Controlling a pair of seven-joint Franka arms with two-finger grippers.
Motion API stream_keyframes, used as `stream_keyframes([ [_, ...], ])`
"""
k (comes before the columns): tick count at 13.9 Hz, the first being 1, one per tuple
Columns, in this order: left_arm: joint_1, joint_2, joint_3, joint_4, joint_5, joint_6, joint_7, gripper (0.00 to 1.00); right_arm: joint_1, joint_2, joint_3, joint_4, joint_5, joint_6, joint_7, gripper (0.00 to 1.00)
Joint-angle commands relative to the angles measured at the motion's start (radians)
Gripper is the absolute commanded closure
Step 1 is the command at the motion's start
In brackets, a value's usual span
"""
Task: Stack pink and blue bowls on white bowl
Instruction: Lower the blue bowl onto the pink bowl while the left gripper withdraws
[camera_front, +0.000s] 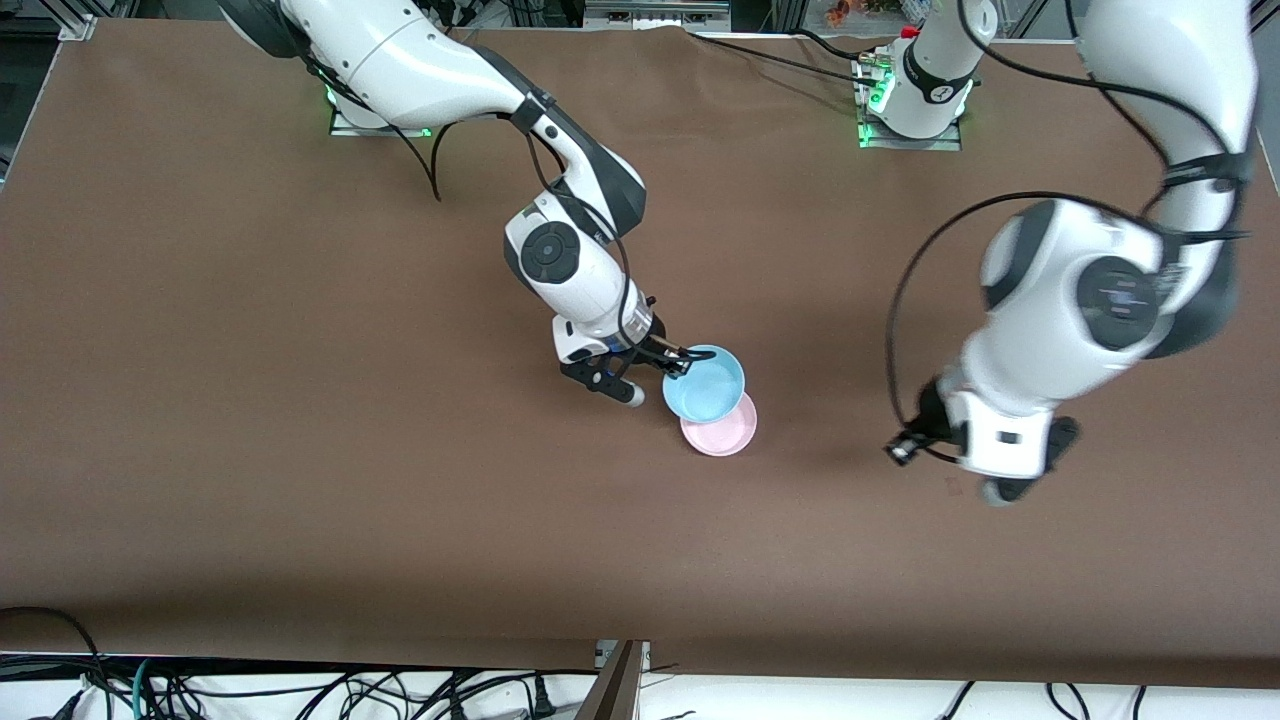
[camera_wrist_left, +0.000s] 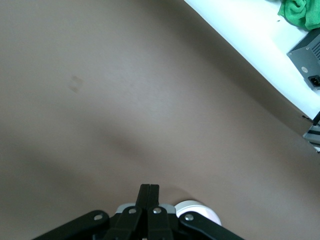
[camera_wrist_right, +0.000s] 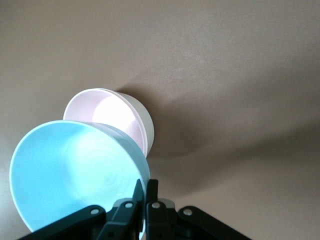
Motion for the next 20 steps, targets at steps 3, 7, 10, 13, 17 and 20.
stream_keyframes([
  [3, 0.15, -0.026, -0.012, 0.063, -0.085, -0.121, 0.342, 1.0, 0.04, 0.064, -0.039, 0.077, -0.077, 0.061, 0.011, 1.0],
  [7, 0.22, -0.088, -0.009, 0.043, -0.085, -0.196, 0.512, 1.0, 0.055, 0.104, -0.046, 0.112, -0.102, 0.115, 0.013, 1.0],
  [10, 0.224, -0.144, -0.001, -0.012, -0.069, -0.22, 0.537, 1.0, 0.075, 0.118, -0.076, 0.114, -0.105, 0.13, 0.011, 1.0],
  [13, 0.231, -0.224, -0.006, -0.119, -0.026, -0.208, 0.539, 1.0, 0.073, 0.12, -0.076, 0.114, -0.103, 0.143, 0.007, 1.0],
  [17, 0.256, -0.365, -0.009, -0.348, -0.018, -0.077, 0.551, 1.0, 0.072, 0.114, -0.077, 0.118, -0.103, 0.129, 0.004, 0.0],
  [20, 0.277, -0.447, -0.009, -0.483, -0.023, 0.019, 0.609, 1.0, 0.066, 0.1, -0.08, 0.132, -0.103, 0.051, -0.004, 0.0],
])
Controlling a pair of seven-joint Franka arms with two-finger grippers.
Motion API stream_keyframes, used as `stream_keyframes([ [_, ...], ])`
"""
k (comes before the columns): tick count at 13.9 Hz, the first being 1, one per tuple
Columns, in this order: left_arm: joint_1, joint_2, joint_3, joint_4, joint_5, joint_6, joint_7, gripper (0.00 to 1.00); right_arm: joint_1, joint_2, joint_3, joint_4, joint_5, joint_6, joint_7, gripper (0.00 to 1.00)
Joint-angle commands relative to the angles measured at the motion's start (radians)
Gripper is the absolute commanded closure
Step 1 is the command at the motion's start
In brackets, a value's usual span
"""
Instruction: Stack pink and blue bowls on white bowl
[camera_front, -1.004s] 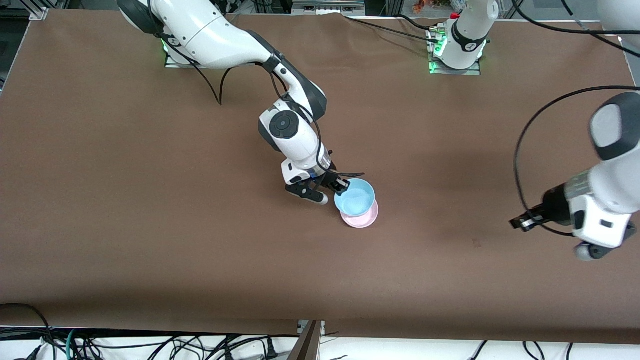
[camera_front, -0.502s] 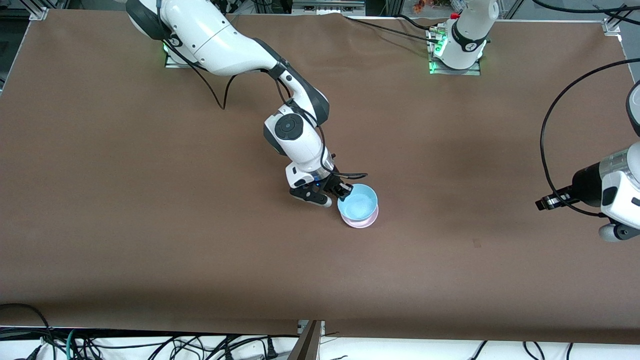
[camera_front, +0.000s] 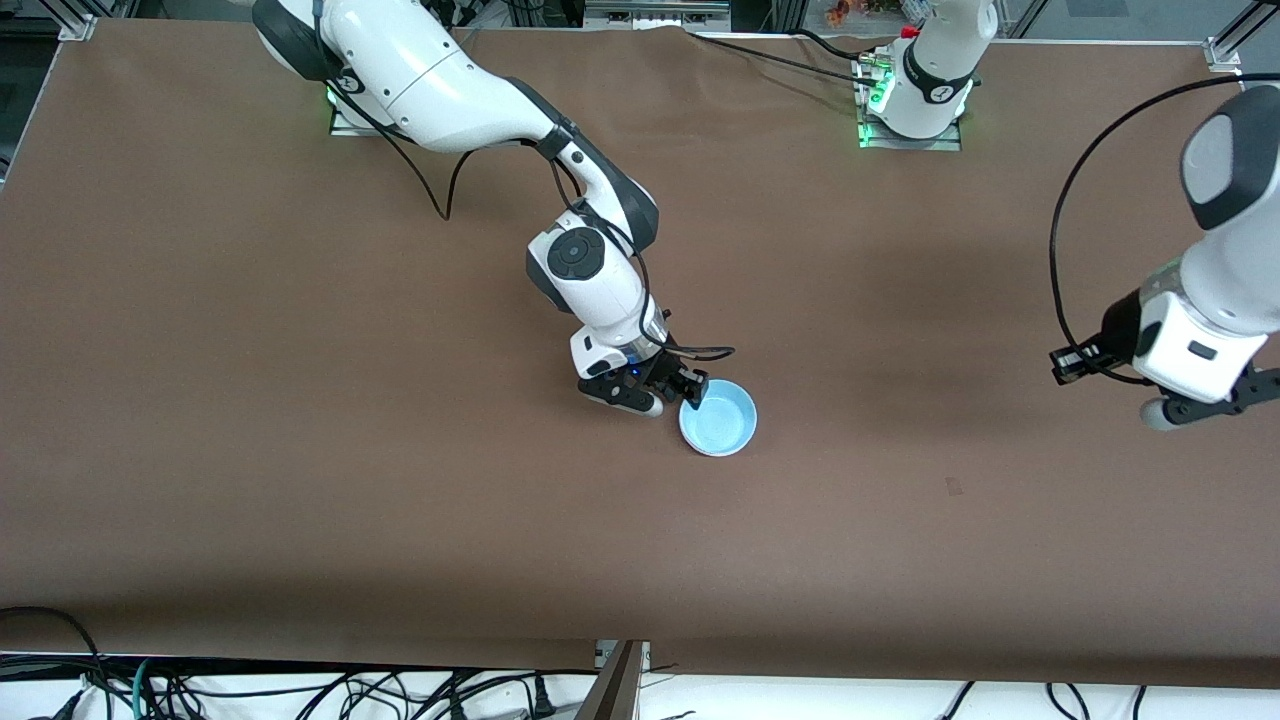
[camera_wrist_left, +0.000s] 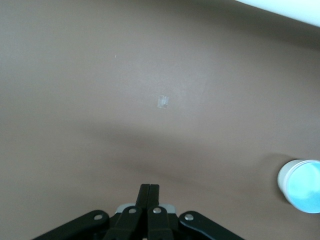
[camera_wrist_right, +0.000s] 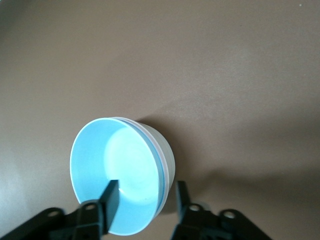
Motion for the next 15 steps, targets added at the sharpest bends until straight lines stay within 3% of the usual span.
stream_keyframes([
  [1, 0.04, -0.104, -0.006, -0.138, 0.008, 0.07, 0.053, 1.0, -0.001, -0.015, -0.012, 0.07, -0.016, -0.162, -0.015, 0.0],
  [4, 0.042, -0.106, -0.006, -0.138, 0.008, 0.073, 0.054, 0.99, -0.056, -0.085, -0.012, 0.149, -0.016, -0.519, -0.255, 0.0],
  [7, 0.042, -0.124, -0.006, -0.139, -0.001, 0.067, 0.054, 0.99, -0.154, -0.172, -0.01, 0.149, -0.016, -0.74, -0.566, 0.0],
  [9, 0.04, -0.124, -0.006, -0.135, -0.004, 0.069, 0.054, 0.92, -0.223, -0.22, -0.009, 0.149, -0.018, -0.872, -0.753, 0.0],
  [11, 0.04, -0.127, -0.009, -0.129, -0.007, 0.066, 0.053, 0.62, -0.277, -0.272, -0.024, 0.147, -0.018, -0.974, -0.878, 0.0],
  [13, 0.042, -0.142, -0.007, -0.125, -0.045, 0.064, 0.053, 0.51, -0.274, -0.324, -0.097, 0.137, -0.033, -1.05, -0.929, 0.0],
  [15, 0.042, -0.162, -0.006, -0.125, -0.078, 0.058, 0.057, 0.43, -0.287, -0.37, -0.131, 0.138, -0.037, -1.182, -1.044, 0.0],
])
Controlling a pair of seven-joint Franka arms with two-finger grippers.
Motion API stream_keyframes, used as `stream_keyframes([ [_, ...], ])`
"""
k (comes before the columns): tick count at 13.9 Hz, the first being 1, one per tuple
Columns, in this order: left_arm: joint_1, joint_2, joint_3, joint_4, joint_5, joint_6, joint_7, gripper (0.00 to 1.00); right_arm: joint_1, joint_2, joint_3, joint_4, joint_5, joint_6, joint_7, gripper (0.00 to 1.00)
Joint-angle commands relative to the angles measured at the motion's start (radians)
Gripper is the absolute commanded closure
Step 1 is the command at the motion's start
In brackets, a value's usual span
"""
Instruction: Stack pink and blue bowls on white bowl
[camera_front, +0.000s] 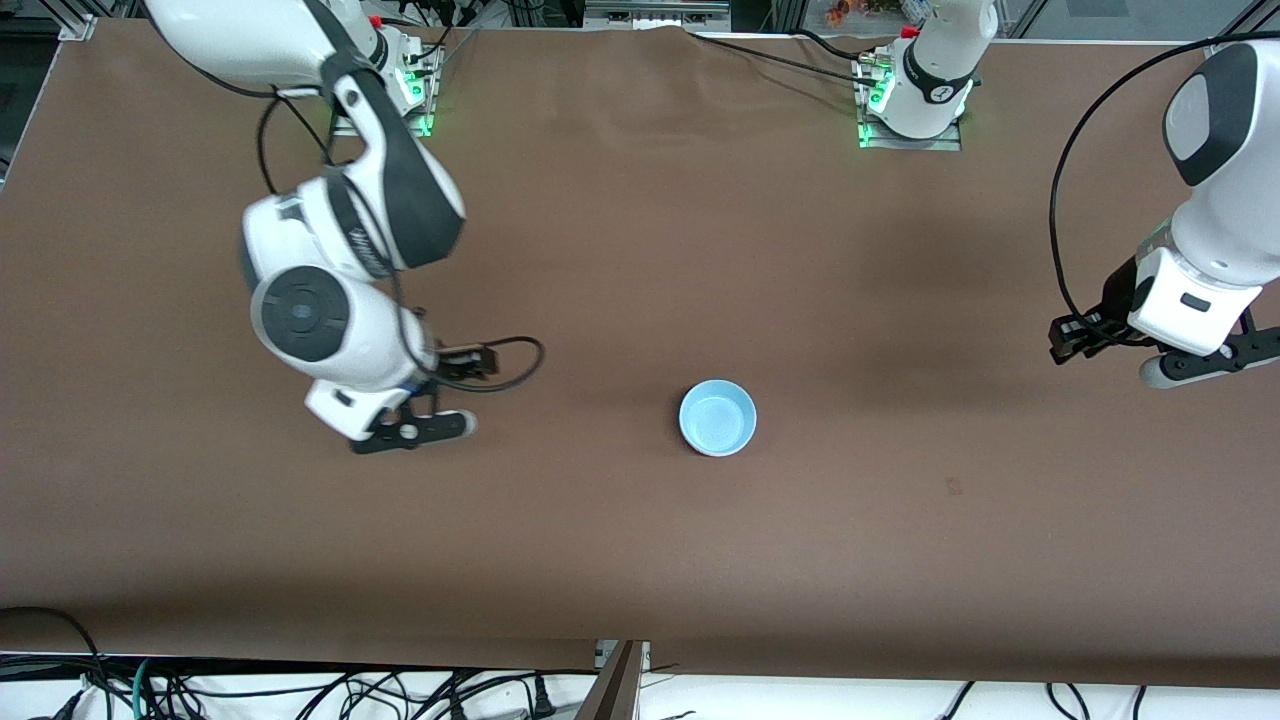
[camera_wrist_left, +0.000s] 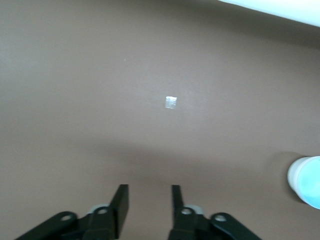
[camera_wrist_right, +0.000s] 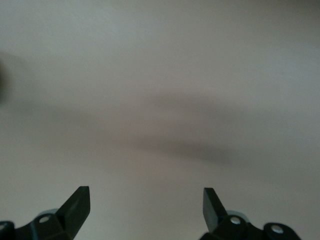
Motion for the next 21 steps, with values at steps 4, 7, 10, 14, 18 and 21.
stream_keyframes([
  [4, 0.013, -0.061, -0.001, 0.058, -0.041, -0.104, 0.084, 0.34, -0.062, -0.175, -0.066, -0.049, -0.021, -0.203, -0.121, 0.0],
  [7, 0.001, -0.026, -0.004, 0.078, -0.039, -0.103, 0.08, 0.0, -0.148, -0.324, -0.065, -0.116, -0.016, -0.201, -0.122, 0.0],
  [10, -0.01, -0.004, -0.006, 0.086, -0.037, -0.101, 0.074, 0.0, -0.234, -0.448, -0.063, -0.172, -0.01, -0.173, -0.12, 0.0],
  [14, -0.025, 0.011, -0.007, 0.087, -0.027, -0.097, 0.075, 0.0, -0.264, -0.519, -0.058, -0.258, -0.028, -0.167, -0.108, 0.0],
  [18, -0.025, 0.031, -0.006, 0.11, -0.027, -0.097, 0.075, 0.0, -0.287, -0.581, -0.06, -0.394, -0.021, -0.173, -0.079, 0.0],
  [21, -0.023, 0.031, -0.006, 0.112, -0.027, -0.097, 0.077, 0.0, -0.287, -0.578, -0.061, -0.387, -0.019, -0.181, -0.072, 0.0],
])
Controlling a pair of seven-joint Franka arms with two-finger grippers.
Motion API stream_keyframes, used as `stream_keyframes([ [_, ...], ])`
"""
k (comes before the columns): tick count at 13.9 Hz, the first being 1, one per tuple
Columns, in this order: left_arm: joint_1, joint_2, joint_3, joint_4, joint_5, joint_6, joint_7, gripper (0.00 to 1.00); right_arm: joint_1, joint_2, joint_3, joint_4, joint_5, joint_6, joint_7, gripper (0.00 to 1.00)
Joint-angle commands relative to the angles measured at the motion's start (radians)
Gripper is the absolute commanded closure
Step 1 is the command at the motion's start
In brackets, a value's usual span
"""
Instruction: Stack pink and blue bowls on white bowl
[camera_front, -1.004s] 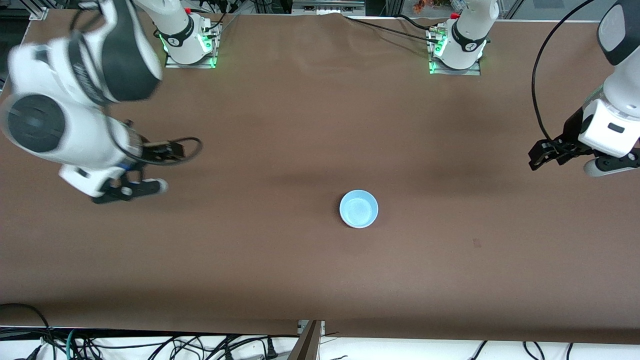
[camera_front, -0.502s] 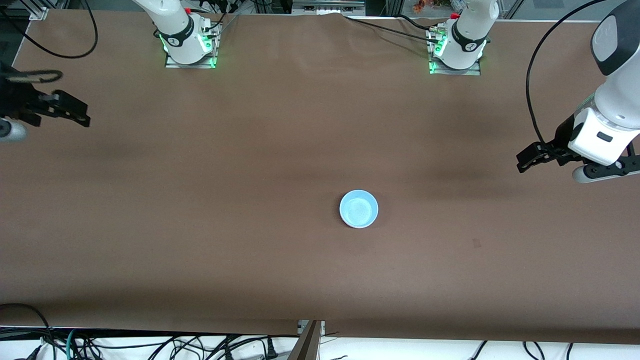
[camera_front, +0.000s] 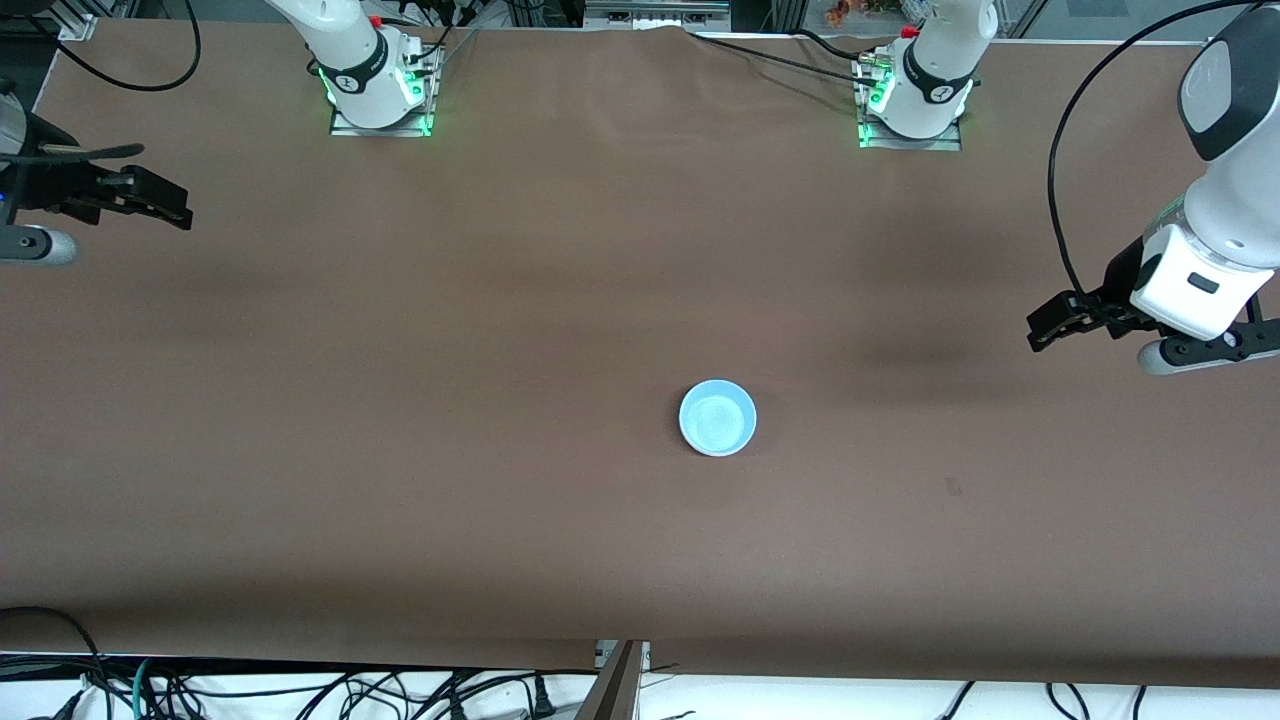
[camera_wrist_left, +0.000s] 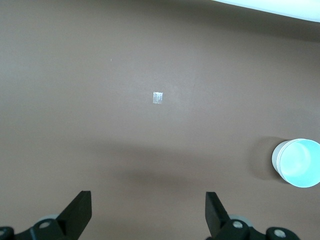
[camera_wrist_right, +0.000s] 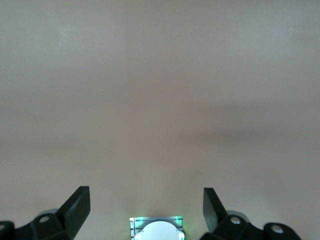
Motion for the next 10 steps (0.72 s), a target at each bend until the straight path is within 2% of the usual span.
stream_keyframes([
  [1, -0.004, 0.017, 0.002, 0.031, -0.012, -0.013, 0.023, 0.0, -0.015, -0.031, 0.012, -0.034, -0.006, 0.012, 0.015, 0.0],
  [10, -0.005, 0.022, 0.002, 0.031, -0.012, -0.013, 0.025, 0.0, -0.007, -0.016, 0.011, -0.014, -0.006, 0.012, 0.011, 0.0],
])
